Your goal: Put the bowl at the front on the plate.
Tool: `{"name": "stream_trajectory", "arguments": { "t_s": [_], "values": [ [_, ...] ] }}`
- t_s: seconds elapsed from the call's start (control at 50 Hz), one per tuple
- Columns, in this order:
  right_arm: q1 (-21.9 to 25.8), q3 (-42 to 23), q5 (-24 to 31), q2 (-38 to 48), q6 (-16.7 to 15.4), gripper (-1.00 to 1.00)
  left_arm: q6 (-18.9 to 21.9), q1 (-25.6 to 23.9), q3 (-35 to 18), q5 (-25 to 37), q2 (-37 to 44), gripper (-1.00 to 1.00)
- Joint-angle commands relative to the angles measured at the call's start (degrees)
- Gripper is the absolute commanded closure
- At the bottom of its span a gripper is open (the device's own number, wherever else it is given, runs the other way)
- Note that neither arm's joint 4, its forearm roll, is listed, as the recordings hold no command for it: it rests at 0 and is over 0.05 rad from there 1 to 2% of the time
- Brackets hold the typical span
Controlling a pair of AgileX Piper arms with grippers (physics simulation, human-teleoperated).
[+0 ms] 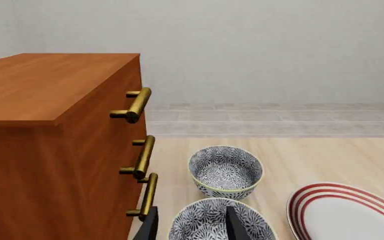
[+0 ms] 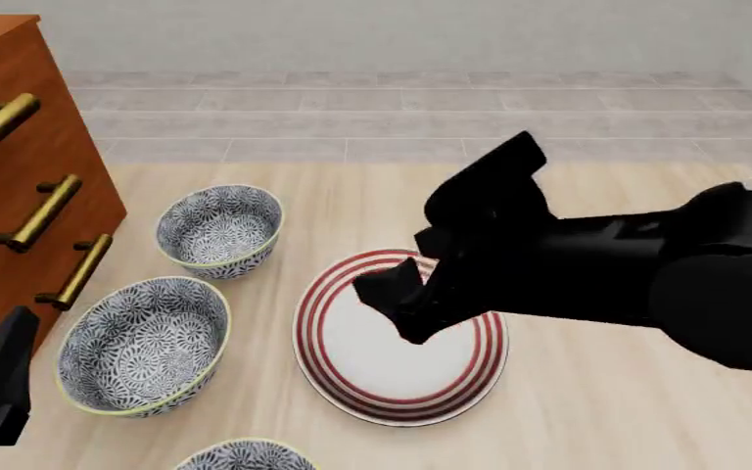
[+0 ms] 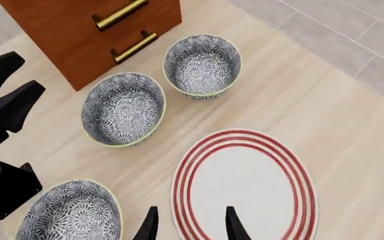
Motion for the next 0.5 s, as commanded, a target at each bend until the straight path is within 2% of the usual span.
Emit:
{"name": "stream_trajectory", "arguments": {
  "t_s": [0.02, 0.12, 0.5],
  "values": [
    [3.96, -1.41, 1.81, 3.76, 1.39, -1.0, 0.0, 0.0, 0.0, 0.0, 0.0, -1.0],
    [6.59, -1.15, 1.99, 5.24, 2.49, -1.0, 0.0, 0.0, 0.0, 0.0, 0.0, -1.0],
    [10.8, -1.24, 1.7, 8.52, 4.52, -1.0, 0.0, 0.0, 0.0, 0.0, 0.0, -1.0]
  ]
}}
